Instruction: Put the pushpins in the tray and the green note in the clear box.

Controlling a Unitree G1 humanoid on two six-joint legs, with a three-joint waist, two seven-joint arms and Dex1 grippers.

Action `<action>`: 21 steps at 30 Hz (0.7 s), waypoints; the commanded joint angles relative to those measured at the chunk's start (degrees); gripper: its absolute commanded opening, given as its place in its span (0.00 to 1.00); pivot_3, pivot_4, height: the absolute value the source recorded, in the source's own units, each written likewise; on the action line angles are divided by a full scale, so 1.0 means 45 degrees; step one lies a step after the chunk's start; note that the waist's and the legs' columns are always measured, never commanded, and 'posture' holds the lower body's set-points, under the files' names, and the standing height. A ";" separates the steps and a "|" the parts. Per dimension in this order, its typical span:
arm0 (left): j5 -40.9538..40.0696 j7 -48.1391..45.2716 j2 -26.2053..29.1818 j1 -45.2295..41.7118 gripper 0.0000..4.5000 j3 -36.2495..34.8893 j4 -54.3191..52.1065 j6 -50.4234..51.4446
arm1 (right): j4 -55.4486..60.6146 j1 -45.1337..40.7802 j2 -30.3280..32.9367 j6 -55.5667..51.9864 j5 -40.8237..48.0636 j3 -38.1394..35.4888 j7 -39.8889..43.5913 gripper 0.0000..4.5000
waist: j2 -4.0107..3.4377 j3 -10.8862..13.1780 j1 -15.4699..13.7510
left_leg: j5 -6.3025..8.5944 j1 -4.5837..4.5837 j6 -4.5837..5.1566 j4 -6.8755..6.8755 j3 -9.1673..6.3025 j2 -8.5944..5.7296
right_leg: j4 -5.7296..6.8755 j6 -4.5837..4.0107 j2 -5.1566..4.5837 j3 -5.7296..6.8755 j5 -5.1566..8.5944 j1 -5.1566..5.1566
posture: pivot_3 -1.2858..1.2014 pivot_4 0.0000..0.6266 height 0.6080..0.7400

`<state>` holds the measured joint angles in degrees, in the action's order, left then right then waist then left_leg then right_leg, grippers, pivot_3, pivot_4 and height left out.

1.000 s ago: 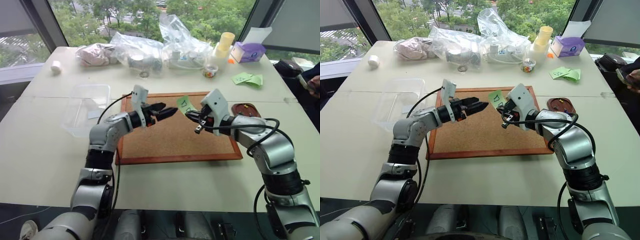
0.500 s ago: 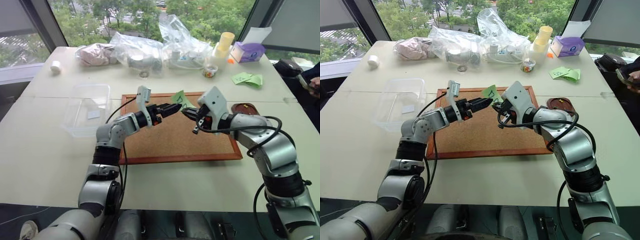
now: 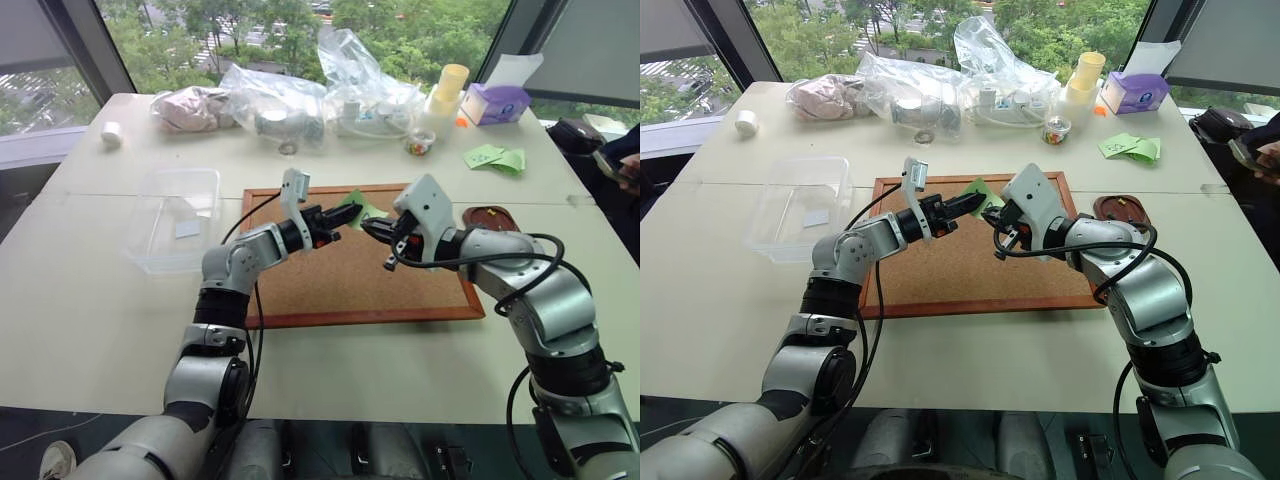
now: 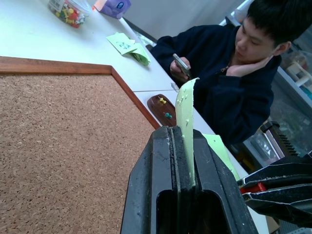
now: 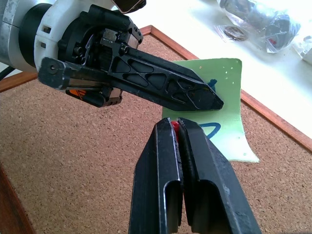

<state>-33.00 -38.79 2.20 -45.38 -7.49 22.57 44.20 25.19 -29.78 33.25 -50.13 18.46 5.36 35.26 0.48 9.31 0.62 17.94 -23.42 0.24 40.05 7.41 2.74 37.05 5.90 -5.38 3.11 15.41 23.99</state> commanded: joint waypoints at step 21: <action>0.1664 -0.0271 0.1079 0.0164 0.01 0.1043 -0.0227 -0.2189 | -0.8426 -0.1246 0.1197 0.2717 -0.1097 -0.4738 -0.2724 0.00 | 0.0002 0.0001 0.0000 | 0.0001 -0.0002 0.0002 -0.0002 0.0034 -0.0005 | -0.0006 0.0000 -0.0004 0.0001 0.0000 -0.0004 | 0.52 0.24 1.00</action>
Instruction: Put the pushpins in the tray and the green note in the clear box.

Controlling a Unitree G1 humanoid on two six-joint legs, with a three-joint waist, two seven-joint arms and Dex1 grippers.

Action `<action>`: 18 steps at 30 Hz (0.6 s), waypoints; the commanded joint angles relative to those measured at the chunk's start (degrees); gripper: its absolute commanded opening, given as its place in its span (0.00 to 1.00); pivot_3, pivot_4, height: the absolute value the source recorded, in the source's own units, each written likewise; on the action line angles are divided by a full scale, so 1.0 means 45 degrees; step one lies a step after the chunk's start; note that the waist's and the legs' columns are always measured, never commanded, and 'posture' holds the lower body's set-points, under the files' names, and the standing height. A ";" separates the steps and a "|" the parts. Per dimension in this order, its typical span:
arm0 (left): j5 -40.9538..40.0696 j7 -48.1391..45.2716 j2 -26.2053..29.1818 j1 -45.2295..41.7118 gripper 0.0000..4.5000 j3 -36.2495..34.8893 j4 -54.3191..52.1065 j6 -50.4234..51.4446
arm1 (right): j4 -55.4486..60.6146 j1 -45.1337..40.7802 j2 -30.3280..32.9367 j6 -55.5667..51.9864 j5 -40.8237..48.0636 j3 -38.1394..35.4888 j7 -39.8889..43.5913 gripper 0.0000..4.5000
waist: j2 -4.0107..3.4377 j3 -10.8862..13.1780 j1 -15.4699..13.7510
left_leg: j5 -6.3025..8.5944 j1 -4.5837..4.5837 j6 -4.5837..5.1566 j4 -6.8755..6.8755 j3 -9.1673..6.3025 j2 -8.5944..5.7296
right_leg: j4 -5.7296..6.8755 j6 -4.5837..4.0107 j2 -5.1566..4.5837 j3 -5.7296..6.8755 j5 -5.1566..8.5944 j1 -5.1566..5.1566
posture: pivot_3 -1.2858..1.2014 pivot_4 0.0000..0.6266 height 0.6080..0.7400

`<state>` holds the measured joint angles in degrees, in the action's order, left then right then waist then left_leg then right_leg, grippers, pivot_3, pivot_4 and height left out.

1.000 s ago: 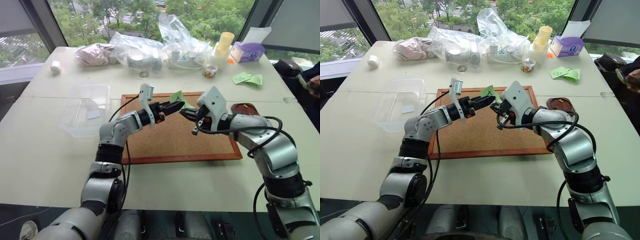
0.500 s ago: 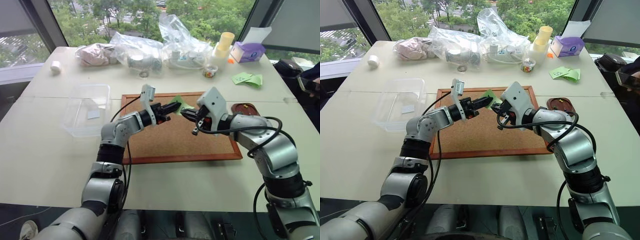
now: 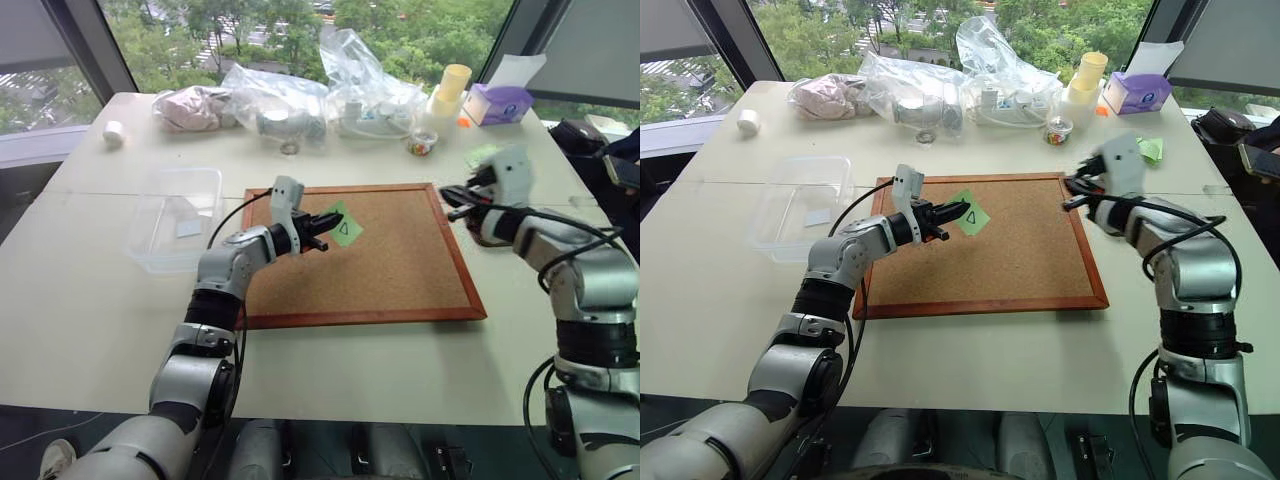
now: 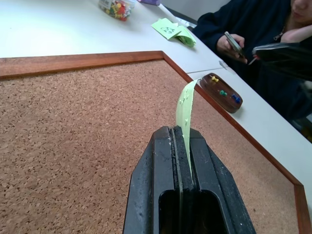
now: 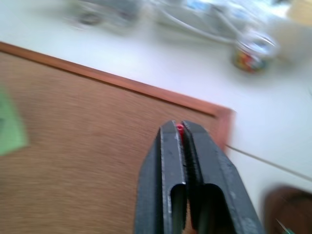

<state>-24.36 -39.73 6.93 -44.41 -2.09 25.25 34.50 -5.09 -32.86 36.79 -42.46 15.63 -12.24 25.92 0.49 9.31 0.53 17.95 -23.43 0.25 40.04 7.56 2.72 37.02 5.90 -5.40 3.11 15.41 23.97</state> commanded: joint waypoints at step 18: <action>-0.0877 -0.0715 0.0719 0.0951 0.00 0.0609 -0.4143 0.1275 | -0.9204 -0.2924 0.0272 0.4267 -0.0927 -0.0687 -0.0018 0.06 | -0.0005 -0.0001 0.0090 | -0.0015 0.0014 -0.0027 -0.0004 0.0013 0.0014 | 0.0007 0.0002 0.0011 -0.0004 0.0000 -0.0004 | 0.52 0.24 1.00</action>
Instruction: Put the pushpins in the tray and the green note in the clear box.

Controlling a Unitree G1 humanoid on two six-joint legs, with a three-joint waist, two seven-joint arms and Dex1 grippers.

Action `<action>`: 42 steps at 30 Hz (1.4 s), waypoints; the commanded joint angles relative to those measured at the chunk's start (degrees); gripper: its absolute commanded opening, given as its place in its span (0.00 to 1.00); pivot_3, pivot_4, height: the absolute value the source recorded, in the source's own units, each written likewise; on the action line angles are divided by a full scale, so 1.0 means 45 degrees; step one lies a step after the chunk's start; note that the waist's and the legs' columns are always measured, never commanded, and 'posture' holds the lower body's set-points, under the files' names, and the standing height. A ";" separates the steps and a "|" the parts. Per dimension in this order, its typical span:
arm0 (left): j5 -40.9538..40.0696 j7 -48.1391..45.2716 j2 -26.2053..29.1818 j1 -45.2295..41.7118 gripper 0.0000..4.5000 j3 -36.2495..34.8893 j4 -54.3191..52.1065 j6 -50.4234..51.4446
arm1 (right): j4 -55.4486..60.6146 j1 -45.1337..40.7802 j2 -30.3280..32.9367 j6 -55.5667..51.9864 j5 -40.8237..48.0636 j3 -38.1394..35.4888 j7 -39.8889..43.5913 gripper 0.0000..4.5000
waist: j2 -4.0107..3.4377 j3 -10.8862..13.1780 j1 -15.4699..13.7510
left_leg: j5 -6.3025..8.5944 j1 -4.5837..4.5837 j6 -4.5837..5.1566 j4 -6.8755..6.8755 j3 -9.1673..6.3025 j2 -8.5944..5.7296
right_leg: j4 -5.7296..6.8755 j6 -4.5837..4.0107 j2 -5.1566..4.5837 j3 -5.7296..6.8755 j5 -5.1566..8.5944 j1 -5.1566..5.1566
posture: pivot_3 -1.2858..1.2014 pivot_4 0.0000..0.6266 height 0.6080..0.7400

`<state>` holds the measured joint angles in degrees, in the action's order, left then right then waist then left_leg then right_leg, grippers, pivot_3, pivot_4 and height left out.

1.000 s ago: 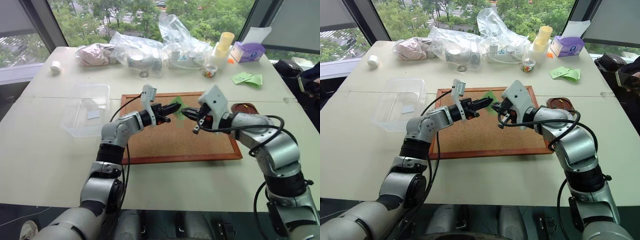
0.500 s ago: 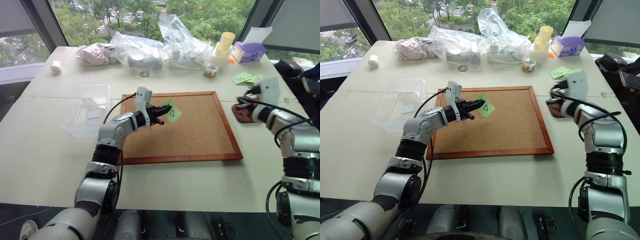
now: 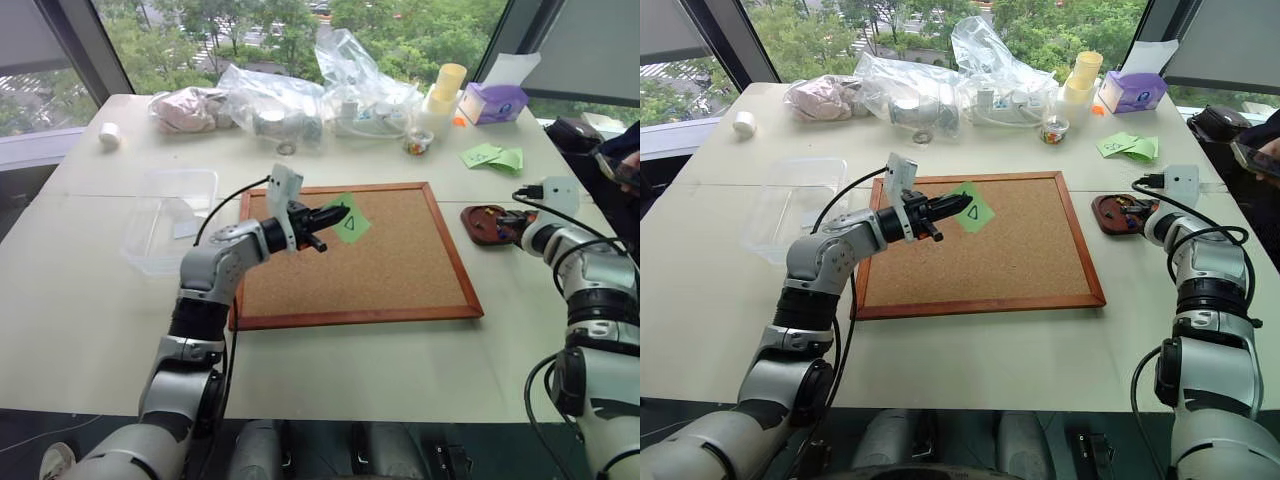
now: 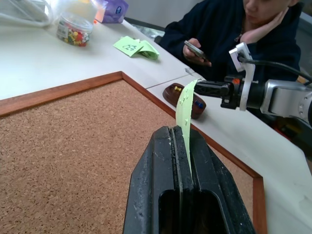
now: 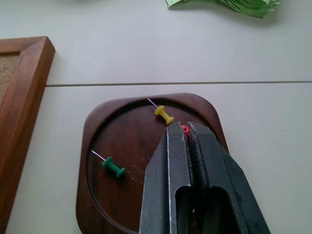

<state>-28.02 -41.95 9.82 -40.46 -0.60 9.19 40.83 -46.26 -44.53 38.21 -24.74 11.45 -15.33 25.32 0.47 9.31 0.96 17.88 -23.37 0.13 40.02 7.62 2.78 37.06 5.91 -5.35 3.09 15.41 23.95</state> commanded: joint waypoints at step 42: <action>-0.0185 -0.0864 0.0832 0.0013 0.00 0.0394 -0.1062 0.0102 | 0.3730 0.0218 0.0105 -0.1508 0.1112 -0.0422 0.0891 0.98 | -0.0009 0.0002 -0.0010 | -0.0003 0.0004 -0.0005 0.0002 -0.0007 0.0002 | 0.0004 0.0000 0.0000 0.0001 0.0000 -0.0007 | 0.52 0.24 1.00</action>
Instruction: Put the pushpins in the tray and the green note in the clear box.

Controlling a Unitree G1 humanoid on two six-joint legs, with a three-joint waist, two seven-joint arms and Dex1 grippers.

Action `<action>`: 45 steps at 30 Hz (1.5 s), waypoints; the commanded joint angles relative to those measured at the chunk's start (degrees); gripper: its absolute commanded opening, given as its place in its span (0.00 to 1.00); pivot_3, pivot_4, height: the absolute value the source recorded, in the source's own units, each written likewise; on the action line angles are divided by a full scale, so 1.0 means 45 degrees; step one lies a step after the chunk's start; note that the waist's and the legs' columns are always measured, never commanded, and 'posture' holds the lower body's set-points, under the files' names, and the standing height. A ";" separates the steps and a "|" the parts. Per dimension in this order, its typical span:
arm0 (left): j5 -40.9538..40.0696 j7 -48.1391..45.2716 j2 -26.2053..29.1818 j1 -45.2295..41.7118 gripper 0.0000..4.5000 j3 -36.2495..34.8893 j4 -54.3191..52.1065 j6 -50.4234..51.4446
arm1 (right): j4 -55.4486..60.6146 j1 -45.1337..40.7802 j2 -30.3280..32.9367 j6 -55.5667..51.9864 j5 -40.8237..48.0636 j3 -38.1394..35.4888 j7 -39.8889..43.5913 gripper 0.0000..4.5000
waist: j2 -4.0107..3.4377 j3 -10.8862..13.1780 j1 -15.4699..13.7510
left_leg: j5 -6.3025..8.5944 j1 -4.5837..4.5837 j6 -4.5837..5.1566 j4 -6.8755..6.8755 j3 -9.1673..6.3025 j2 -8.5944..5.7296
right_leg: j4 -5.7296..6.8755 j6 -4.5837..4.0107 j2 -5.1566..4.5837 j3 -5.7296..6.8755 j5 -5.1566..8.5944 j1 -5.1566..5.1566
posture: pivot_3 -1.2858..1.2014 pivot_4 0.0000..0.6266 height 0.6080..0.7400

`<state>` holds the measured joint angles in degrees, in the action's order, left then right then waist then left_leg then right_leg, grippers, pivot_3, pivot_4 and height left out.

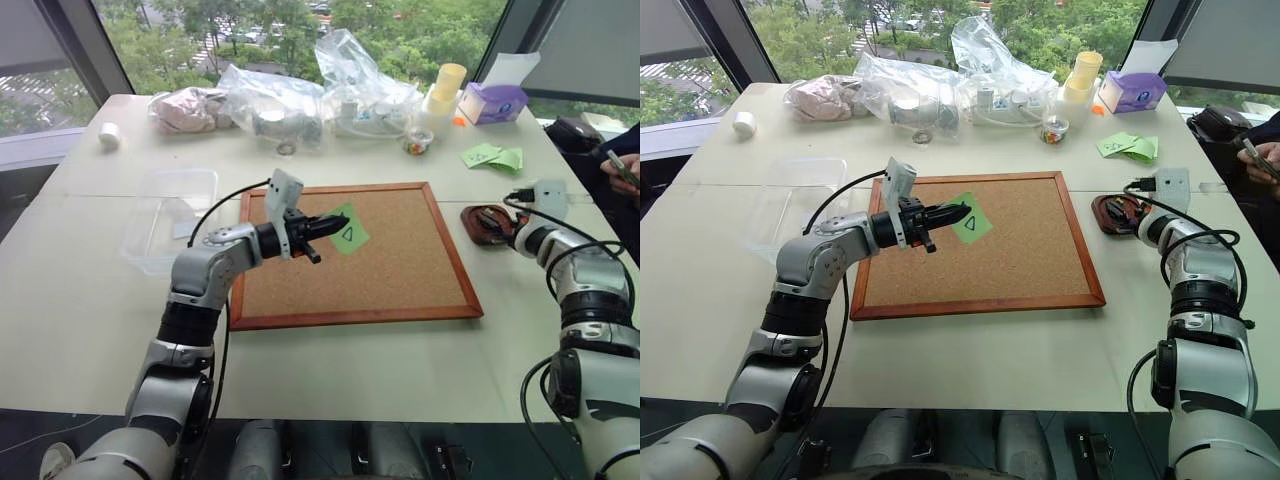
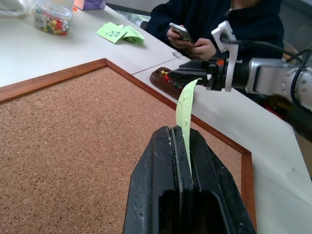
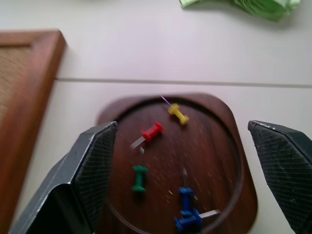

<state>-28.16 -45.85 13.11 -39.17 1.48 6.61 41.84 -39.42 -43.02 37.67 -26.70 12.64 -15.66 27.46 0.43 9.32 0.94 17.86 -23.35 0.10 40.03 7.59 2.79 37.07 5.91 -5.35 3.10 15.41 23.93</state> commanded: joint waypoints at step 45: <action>-0.1585 -0.0505 0.7159 0.1801 0.99 -0.3252 -0.3143 0.2059 | 1.2053 0.3953 0.1840 -0.2863 0.3720 0.2386 0.5729 1.00 | 0.0070 0.0022 -0.0099 | 0.0007 -0.0015 0.0011 0.0001 -0.0013 0.0000 | 0.0004 -0.0003 -0.0016 0.0007 0.0001 0.0014 | 0.52 0.24 1.00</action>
<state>-32.25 -45.41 44.76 -30.80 -13.83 -3.05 50.00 13.29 -25.97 44.55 -39.79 28.47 -2.14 52.30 0.75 9.42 0.50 17.90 -23.42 0.15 40.03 7.53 2.80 37.09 5.89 -5.41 3.13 15.42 23.99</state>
